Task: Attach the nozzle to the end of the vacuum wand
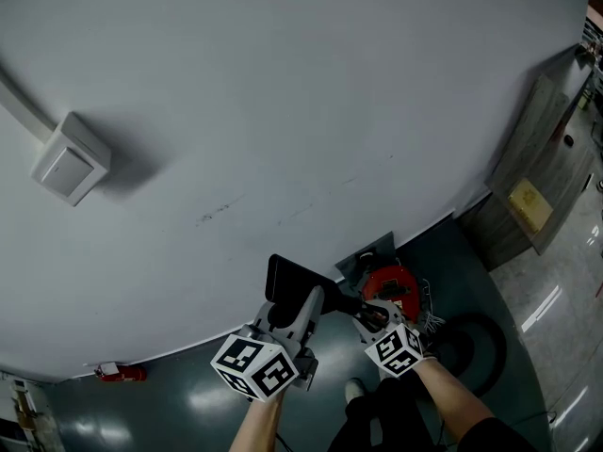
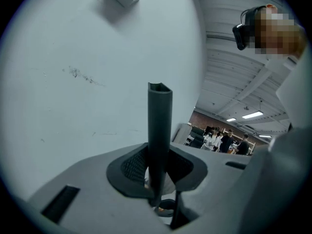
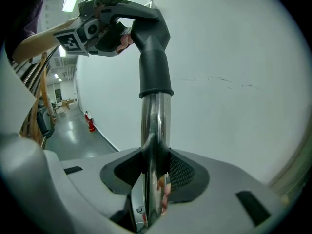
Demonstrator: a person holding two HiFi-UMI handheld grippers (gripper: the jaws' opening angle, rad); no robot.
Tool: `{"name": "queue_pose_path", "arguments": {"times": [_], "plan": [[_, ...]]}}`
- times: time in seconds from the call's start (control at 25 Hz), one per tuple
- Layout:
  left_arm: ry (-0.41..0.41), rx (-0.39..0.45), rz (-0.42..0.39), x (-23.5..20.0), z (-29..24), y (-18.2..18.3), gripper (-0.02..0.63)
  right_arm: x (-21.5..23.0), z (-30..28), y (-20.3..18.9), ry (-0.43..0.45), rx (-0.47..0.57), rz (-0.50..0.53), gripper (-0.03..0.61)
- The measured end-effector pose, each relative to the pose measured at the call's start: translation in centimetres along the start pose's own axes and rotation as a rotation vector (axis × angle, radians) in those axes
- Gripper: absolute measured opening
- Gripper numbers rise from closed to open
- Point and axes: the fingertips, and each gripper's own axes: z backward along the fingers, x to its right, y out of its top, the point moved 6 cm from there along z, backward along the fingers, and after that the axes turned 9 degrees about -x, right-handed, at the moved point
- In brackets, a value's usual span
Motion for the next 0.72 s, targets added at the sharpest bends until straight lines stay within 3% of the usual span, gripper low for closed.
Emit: {"name": "queue_pose_path", "arguments": {"times": [0.16,0.24,0.72], "plan": [[0.041,-0.021,-0.129,2.3,0.1,-0.3,0.084,0.1,-0.3,0.2,-0.003,-0.006,-0.004,0.15],[0.043,-0.016,-0.136,2.3,-0.1,-0.2,0.084,0.0,-0.3,0.2,0.0,-0.005,0.0,0.15],[-0.078,0.035,0.21,-3.8,-0.2,-0.8,0.084,-0.7,0.3,-0.3,0.01,0.012,0.016,0.15]]}}
